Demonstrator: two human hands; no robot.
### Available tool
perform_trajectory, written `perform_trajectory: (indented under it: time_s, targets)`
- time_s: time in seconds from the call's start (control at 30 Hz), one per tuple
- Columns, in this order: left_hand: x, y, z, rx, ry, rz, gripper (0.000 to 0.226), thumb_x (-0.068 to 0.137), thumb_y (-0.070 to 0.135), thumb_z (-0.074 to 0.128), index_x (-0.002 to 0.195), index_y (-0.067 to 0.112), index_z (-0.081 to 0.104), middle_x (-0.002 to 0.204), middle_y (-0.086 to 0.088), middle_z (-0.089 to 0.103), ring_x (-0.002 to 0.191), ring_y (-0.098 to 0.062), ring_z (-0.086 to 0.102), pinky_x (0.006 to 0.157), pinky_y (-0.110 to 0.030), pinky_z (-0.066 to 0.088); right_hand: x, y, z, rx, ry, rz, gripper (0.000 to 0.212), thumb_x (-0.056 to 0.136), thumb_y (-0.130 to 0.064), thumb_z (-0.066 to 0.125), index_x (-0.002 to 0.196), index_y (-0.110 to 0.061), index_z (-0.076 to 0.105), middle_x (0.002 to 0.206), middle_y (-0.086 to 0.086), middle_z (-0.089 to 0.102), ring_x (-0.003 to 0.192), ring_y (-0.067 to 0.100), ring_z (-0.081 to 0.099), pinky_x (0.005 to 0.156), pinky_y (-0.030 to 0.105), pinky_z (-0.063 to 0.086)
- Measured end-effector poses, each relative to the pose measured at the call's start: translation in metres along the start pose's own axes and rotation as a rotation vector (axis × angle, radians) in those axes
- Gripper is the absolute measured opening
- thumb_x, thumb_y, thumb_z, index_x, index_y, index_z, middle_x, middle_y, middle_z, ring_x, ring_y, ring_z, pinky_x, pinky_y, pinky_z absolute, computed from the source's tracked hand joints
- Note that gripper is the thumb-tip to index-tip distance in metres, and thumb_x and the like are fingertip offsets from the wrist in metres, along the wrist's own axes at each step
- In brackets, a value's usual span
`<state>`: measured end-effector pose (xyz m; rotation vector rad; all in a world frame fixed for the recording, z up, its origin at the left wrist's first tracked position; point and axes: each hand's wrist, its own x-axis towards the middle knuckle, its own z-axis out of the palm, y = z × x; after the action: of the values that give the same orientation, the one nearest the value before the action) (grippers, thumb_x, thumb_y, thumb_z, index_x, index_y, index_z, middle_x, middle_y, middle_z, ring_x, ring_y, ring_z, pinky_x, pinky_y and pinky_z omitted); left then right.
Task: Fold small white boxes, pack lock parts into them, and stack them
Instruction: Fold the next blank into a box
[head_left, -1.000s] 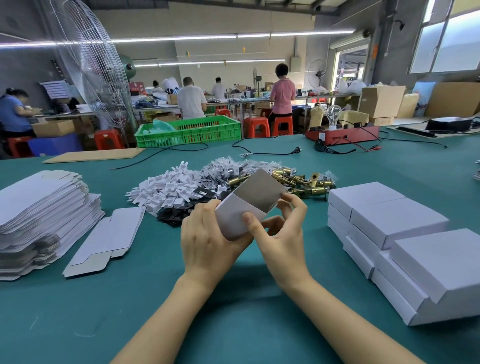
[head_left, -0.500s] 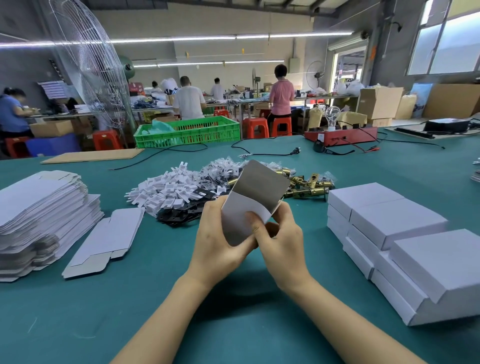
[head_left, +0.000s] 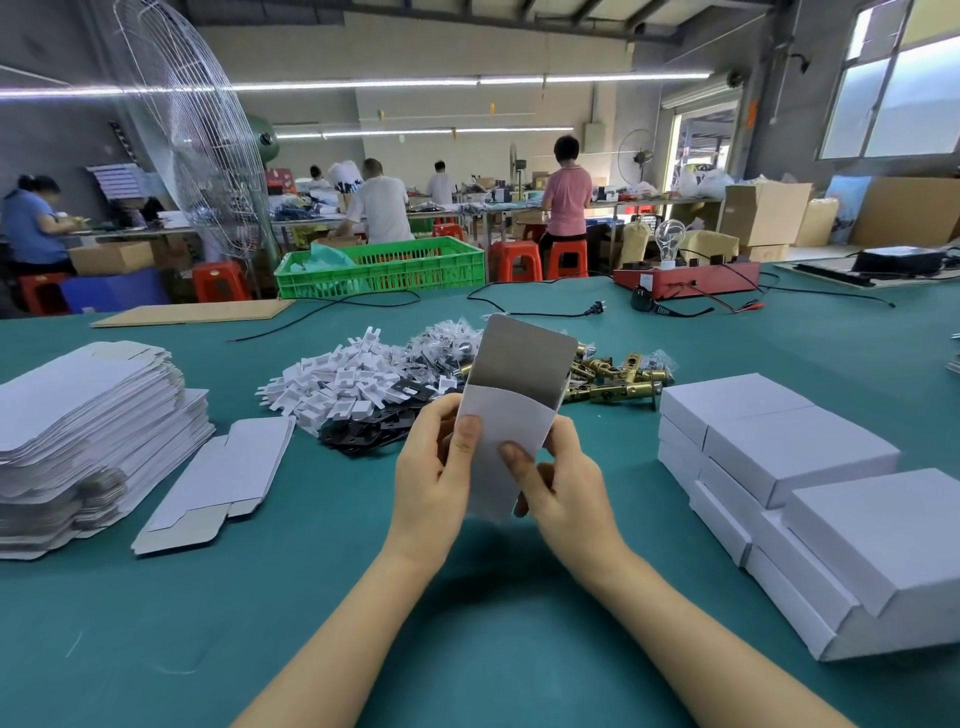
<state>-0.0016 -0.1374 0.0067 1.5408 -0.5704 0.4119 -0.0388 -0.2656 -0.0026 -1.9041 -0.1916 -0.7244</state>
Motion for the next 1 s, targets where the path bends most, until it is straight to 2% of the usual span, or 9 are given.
perform_trajectory:
  time_s: [0.17, 0.27, 0.4, 0.5, 0.6, 0.7, 0.77, 0.87, 1.0]
  targets:
    - [0.0, -0.003, 0.002, -0.048, -0.014, -0.033, 0.016, 0.093, 0.043, 0.051, 0.103, 0.035, 0.061, 0.096, 0.01, 0.07, 0.087, -0.01, 0.063, 0.075, -0.024, 0.05, 0.003, 0.004, -0.005, 0.004, -0.04, 0.064, 0.041, 0.083, -0.054, 0.052, 0.105, -0.019, 0.048, 0.086, 0.008, 0.067, 0.052, 0.02, 0.057, 0.059, 0.05, 0.052]
    - [-0.002, -0.005, 0.001, -0.049, -0.029, -0.042, 0.019, 0.093, 0.046, 0.052, 0.103, 0.033, 0.062, 0.093, 0.009, 0.07, 0.085, -0.01, 0.062, 0.075, -0.026, 0.049, 0.004, 0.008, -0.007, -0.052, -0.032, 0.058, 0.039, 0.084, -0.056, 0.05, 0.104, -0.023, 0.047, 0.085, -0.002, 0.066, 0.058, 0.015, 0.057, 0.059, 0.044, 0.052]
    - [-0.001, -0.005, 0.0, -0.062, -0.031, -0.057, 0.023, 0.092, 0.049, 0.053, 0.101, 0.03, 0.064, 0.09, 0.012, 0.07, 0.081, -0.005, 0.062, 0.071, -0.019, 0.051, 0.006, 0.012, -0.008, -0.109, -0.016, 0.031, 0.039, 0.082, -0.061, 0.045, 0.103, -0.029, 0.044, 0.076, -0.016, 0.058, 0.06, 0.002, 0.052, 0.056, 0.024, 0.042]
    - [0.0, -0.006, -0.001, -0.063, -0.037, -0.066, 0.024, 0.091, 0.047, 0.053, 0.101, 0.027, 0.063, 0.088, 0.014, 0.07, 0.079, -0.004, 0.062, 0.07, -0.017, 0.05, 0.006, 0.014, -0.008, -0.107, -0.022, 0.026, 0.036, 0.083, -0.06, 0.043, 0.103, -0.03, 0.042, 0.085, -0.015, 0.061, 0.061, 0.002, 0.052, 0.056, 0.022, 0.038]
    - [0.001, -0.006, -0.004, -0.085, -0.047, -0.08, 0.04, 0.082, 0.058, 0.063, 0.1, 0.023, 0.059, 0.086, 0.016, 0.068, 0.078, -0.002, 0.061, 0.07, -0.016, 0.048, 0.005, 0.013, -0.006, -0.141, -0.077, 0.0, 0.032, 0.086, -0.057, 0.04, 0.104, -0.031, 0.042, 0.088, -0.014, 0.06, 0.07, 0.01, 0.055, 0.059, 0.024, 0.041]
    - [0.006, -0.009, -0.013, -0.113, -0.085, -0.124, 0.038, 0.079, 0.045, 0.075, 0.103, 0.021, 0.06, 0.092, 0.015, 0.073, 0.085, 0.0, 0.067, 0.07, -0.012, 0.049, 0.004, 0.013, -0.001, -0.186, -0.143, -0.022, 0.034, 0.092, -0.049, 0.044, 0.114, -0.022, 0.046, 0.093, -0.013, 0.059, 0.078, 0.014, 0.057, 0.066, 0.027, 0.046]
    - [0.008, -0.011, -0.017, -0.106, -0.136, -0.14, 0.033, 0.076, 0.035, 0.073, 0.104, 0.02, 0.064, 0.094, 0.014, 0.074, 0.086, 0.001, 0.068, 0.07, -0.01, 0.049, 0.004, 0.013, 0.001, -0.168, -0.135, -0.033, 0.034, 0.093, -0.047, 0.046, 0.115, -0.021, 0.047, 0.088, -0.017, 0.058, 0.072, 0.003, 0.054, 0.062, 0.02, 0.043]
    - [0.009, -0.01, -0.016, -0.123, -0.162, -0.163, 0.028, 0.076, 0.032, 0.07, 0.101, 0.022, 0.067, 0.093, 0.014, 0.075, 0.085, 0.002, 0.068, 0.068, -0.011, 0.05, 0.005, 0.011, -0.002, -0.086, -0.106, -0.017, 0.027, 0.088, -0.052, 0.044, 0.106, -0.032, 0.043, 0.081, -0.022, 0.056, 0.065, -0.006, 0.052, 0.055, 0.013, 0.038]
    - [0.007, -0.009, -0.008, -0.146, -0.106, -0.175, 0.029, 0.076, 0.032, 0.07, 0.102, 0.02, 0.067, 0.095, 0.01, 0.075, 0.084, -0.001, 0.069, 0.069, -0.014, 0.052, 0.006, 0.01, -0.004, -0.011, -0.069, -0.022, 0.016, 0.089, -0.049, 0.048, 0.102, -0.039, 0.044, 0.071, -0.033, 0.055, 0.057, -0.001, 0.049, 0.054, 0.012, 0.036]
